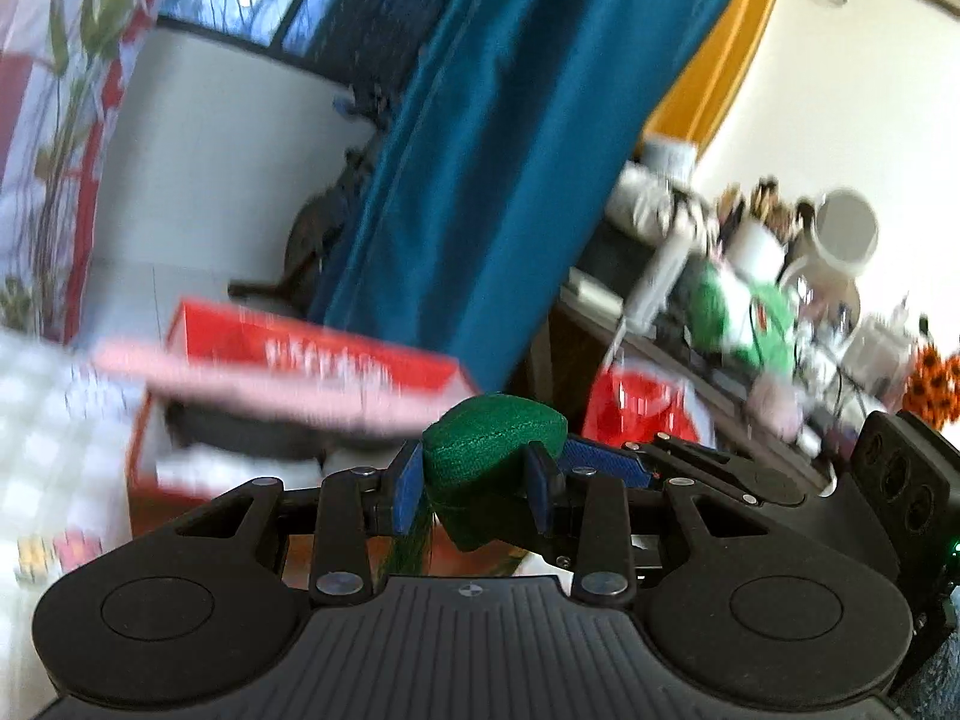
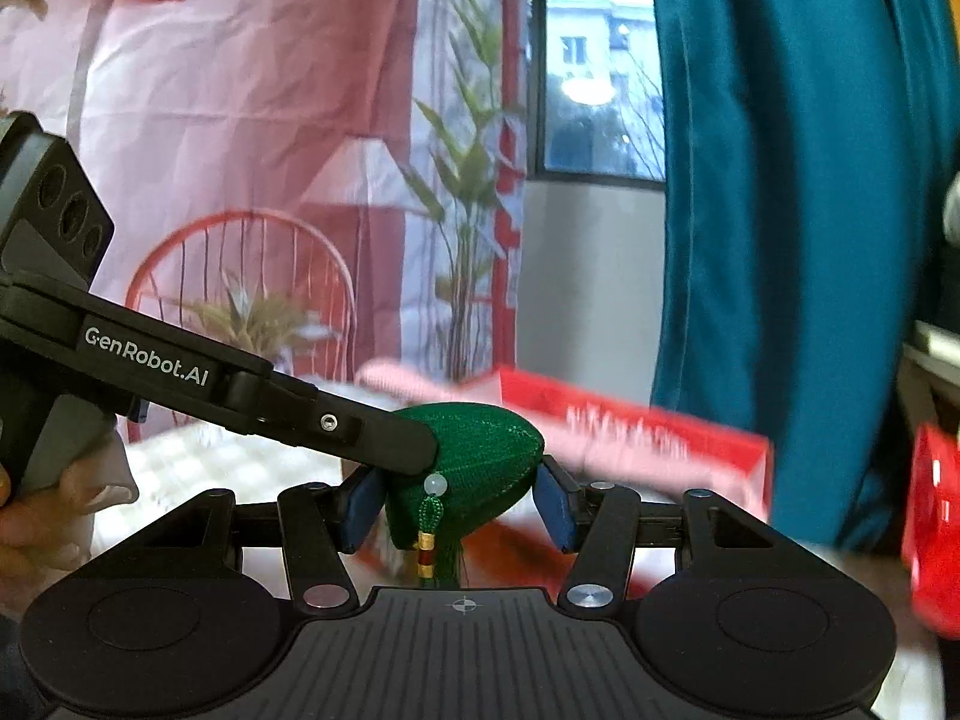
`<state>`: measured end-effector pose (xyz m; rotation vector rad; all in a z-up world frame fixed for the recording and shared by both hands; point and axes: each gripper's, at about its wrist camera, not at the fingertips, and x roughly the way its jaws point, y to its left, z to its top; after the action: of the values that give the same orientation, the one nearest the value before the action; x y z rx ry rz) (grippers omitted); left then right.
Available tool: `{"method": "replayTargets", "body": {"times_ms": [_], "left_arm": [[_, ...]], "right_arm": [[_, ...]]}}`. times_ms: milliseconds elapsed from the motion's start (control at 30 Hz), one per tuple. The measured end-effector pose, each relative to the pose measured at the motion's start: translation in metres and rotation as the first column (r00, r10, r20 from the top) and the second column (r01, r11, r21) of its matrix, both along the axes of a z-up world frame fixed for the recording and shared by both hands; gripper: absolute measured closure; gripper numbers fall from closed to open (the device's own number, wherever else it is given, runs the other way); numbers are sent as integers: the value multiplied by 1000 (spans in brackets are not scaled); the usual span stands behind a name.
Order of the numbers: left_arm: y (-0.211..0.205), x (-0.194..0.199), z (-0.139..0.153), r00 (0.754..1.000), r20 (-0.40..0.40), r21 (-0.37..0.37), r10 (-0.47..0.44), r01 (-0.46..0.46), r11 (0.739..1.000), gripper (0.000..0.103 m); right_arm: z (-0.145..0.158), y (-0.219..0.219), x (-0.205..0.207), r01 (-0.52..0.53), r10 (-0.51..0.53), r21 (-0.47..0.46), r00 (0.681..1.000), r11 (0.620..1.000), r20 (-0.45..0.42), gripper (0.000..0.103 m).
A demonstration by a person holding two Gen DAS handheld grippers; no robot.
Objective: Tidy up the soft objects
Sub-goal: 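Lift the green pouch into the red box and open both tools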
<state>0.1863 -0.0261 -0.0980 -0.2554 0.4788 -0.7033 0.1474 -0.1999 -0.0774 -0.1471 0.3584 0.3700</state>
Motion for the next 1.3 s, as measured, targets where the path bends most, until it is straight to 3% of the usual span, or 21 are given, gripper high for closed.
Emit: {"method": "replayTargets", "body": {"times_ms": [200,400,567,700,1000,1300], "left_arm": [[1,12,51,985,165,-19,45,-42,999,65],[-14,27,59,961,269,27,60,-70,997,65],[-21,45,35,975,218,92,47,-69,993,65],[-24,58,13,990,136,131,43,-61,989,65],[-22,73,-17,999,24,201,43,-47,978,65],[-23,77,-31,998,-10,272,69,-63,960,62]], "right_arm": [[54,9,32,-31,35,-37,993,999,109,53],[82,14,58,-18,33,-74,975,997,219,53],[62,13,81,33,-8,-121,980,992,200,53],[31,8,91,74,-57,-125,989,989,135,53],[-19,0,102,136,-137,-115,991,984,-2,53],[-44,-2,105,171,-181,-105,979,980,-96,53]]}}
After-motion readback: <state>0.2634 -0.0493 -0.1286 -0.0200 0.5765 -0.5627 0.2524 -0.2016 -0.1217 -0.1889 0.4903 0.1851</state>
